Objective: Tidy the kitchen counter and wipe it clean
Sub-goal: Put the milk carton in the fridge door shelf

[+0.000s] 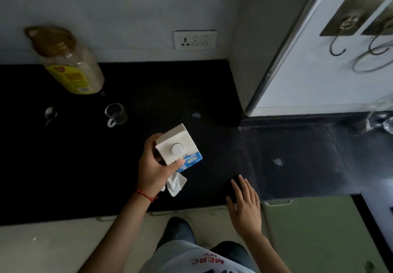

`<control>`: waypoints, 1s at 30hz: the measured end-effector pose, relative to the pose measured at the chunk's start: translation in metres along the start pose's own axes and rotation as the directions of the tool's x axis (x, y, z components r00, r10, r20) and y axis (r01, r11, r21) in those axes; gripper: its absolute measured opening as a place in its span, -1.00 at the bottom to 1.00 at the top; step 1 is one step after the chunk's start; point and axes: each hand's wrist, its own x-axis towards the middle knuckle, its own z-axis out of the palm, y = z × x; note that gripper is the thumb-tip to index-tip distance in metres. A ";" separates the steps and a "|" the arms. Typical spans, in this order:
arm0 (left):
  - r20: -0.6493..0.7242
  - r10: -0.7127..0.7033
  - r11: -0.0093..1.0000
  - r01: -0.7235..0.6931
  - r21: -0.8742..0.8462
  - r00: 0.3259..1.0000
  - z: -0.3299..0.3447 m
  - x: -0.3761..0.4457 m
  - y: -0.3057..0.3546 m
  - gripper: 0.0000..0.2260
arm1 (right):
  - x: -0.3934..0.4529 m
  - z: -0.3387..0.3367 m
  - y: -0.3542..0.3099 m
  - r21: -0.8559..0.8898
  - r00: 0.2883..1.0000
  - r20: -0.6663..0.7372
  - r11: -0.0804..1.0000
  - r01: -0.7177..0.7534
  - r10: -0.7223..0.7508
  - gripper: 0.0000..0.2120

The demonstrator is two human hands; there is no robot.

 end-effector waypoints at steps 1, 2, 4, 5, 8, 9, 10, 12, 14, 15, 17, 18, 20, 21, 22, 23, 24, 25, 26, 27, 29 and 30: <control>-0.054 -0.010 1.000 0.009 -0.021 0.998 -0.005 -0.016 -0.001 -0.36 | 0.000 -0.001 0.001 0.009 1.000 -0.003 1.000 0.013 -0.013 -0.37; -0.105 -0.019 0.999 0.015 -0.034 0.994 -0.009 -0.033 -0.003 -0.36 | 0.000 -0.001 0.002 0.020 1.000 -0.006 0.999 0.026 -0.026 -0.37; -0.206 -0.045 0.998 0.034 -0.053 0.977 -0.018 -0.069 -0.008 -0.36 | 0.000 -0.003 0.005 0.032 0.998 -0.005 0.998 0.062 -0.061 -0.39; -0.254 -0.059 0.997 0.045 -0.061 0.965 -0.021 -0.087 -0.011 -0.36 | 0.000 -0.004 0.006 0.037 0.996 -0.009 0.996 0.084 -0.083 -0.40; -0.418 -0.098 0.995 0.080 -0.061 0.903 -0.030 -0.143 -0.019 -0.35 | -0.001 -0.008 0.004 0.127 0.987 0.034 0.980 0.152 -0.158 -0.45; -0.474 -0.126 0.992 0.104 -0.072 0.871 -0.033 -0.163 -0.023 -0.37 | -0.004 -0.008 0.001 0.161 0.978 0.049 0.968 0.191 -0.201 -0.50; -0.525 -0.158 0.987 0.128 -0.093 0.836 -0.035 -0.181 -0.027 -0.39 | -0.009 -0.008 -0.002 0.178 0.964 0.051 0.952 0.249 -0.262 -0.54; -0.615 -0.228 0.973 0.192 -0.124 0.755 -0.040 -0.219 -0.036 -0.37 | -0.025 -0.002 -0.009 0.187 0.901 0.043 0.889 0.417 -0.432 -0.60; -0.702 -0.277 0.954 0.274 -0.120 0.656 -0.046 -0.254 -0.046 -0.37 | -0.045 0.005 -0.022 0.230 0.797 0.042 0.782 0.580 -0.603 -0.64; -0.739 -0.288 0.944 0.311 -0.111 0.609 -0.050 -0.272 -0.053 -0.36 | -0.054 0.011 -0.029 0.263 0.751 0.065 0.737 0.623 -0.658 -0.66; -0.805 -0.301 0.922 0.371 -0.110 0.511 -0.062 -0.310 -0.067 -0.33 | -0.072 0.023 -0.045 0.328 0.678 0.168 0.690 0.646 -0.715 -0.66; -0.833 -0.310 0.910 0.397 -0.120 0.458 -0.069 -0.329 -0.074 -0.32 | -0.081 0.030 -0.055 0.342 0.635 0.253 0.682 0.647 -0.730 -0.62; -0.876 -0.328 0.892 0.421 -0.164 0.353 -0.082 -0.369 -0.085 -0.32 | -0.096 0.045 -0.076 0.300 0.536 0.473 0.700 0.648 -0.699 -0.56; -0.898 -0.324 0.886 0.429 -0.177 0.298 -0.088 -0.388 -0.089 -0.32 | -0.103 0.053 -0.088 0.268 0.473 0.573 0.699 0.663 -0.669 -0.56; -0.914 -0.327 0.877 0.438 -0.199 0.239 -0.093 -0.407 -0.093 -0.34 | -0.109 0.062 -0.099 0.239 0.416 0.645 0.686 0.688 -0.642 -0.55; -0.924 -0.339 0.868 0.438 -0.235 0.177 -0.096 -0.425 -0.096 -0.35 | -0.116 0.072 -0.111 0.213 0.368 0.692 0.663 0.717 -0.621 -0.54; -0.929 -0.352 0.858 0.435 -0.273 0.111 -0.100 -0.445 -0.100 -0.36 | -0.123 0.080 -0.122 0.194 0.324 0.727 0.633 0.750 -0.606 -0.53; -0.930 -0.364 0.847 0.431 -0.311 0.044 -0.102 -0.464 -0.105 -0.37 | -0.131 0.090 -0.132 0.177 0.278 0.753 0.590 0.788 -0.596 -0.53; -0.927 -0.374 0.835 0.425 -0.349 -0.026 -0.105 -0.483 -0.110 -0.37 | -0.140 0.098 -0.142 0.161 0.238 0.773 0.544 0.824 -0.589 -0.52; -0.917 -0.388 0.822 0.414 -0.391 -0.096 -0.106 -0.503 -0.116 -0.38 | -0.148 0.108 -0.153 0.149 0.212 0.787 0.512 0.846 -0.580 -0.53; -0.878 -0.419 0.796 0.371 -0.478 -0.232 -0.110 -0.541 -0.128 -0.39 | -0.170 0.127 -0.177 0.128 0.189 0.814 0.487 0.864 -0.549 -0.55; -0.853 -0.433 0.780 0.353 -0.516 -0.291 -0.113 -0.559 -0.133 -0.39 | -0.182 0.136 -0.190 0.123 0.179 0.829 0.486 0.865 -0.529 -0.56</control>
